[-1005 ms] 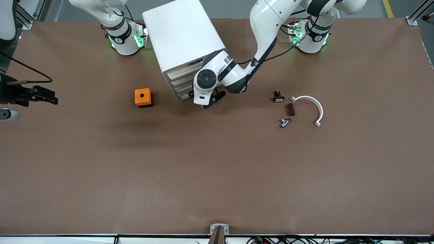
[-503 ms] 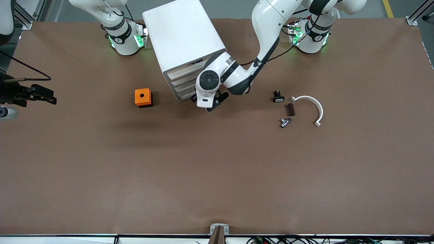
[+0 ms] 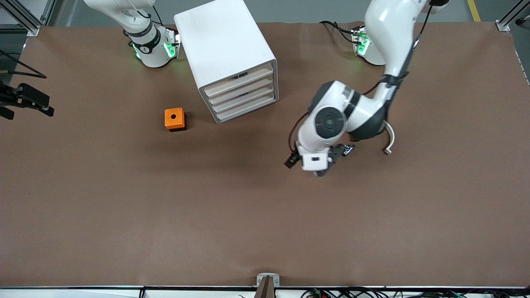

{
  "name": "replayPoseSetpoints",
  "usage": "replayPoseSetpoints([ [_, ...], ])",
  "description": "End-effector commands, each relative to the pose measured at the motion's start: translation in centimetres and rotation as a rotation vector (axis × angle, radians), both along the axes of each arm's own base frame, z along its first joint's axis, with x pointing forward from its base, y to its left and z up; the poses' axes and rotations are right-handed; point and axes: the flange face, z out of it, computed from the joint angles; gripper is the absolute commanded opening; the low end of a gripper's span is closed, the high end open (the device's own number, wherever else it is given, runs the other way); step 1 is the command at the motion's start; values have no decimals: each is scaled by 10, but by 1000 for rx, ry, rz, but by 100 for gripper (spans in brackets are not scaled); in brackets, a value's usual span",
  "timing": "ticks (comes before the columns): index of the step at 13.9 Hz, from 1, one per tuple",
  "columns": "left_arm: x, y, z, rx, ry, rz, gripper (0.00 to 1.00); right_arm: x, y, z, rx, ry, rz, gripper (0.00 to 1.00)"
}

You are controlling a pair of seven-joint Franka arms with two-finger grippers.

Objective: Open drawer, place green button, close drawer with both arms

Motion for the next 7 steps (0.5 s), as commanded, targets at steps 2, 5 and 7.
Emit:
replayPoseSetpoints([
  [2,14,73,67,54,-56,-72,100,-13,-9,0,13,68,-3,100],
  [5,16,140,125,52,-59,-189,100,-22,-6,16,11,33,5,100],
  [7,10,180,162,54,-55,-229,100,-24,-1,18,14,31,5,100],
])
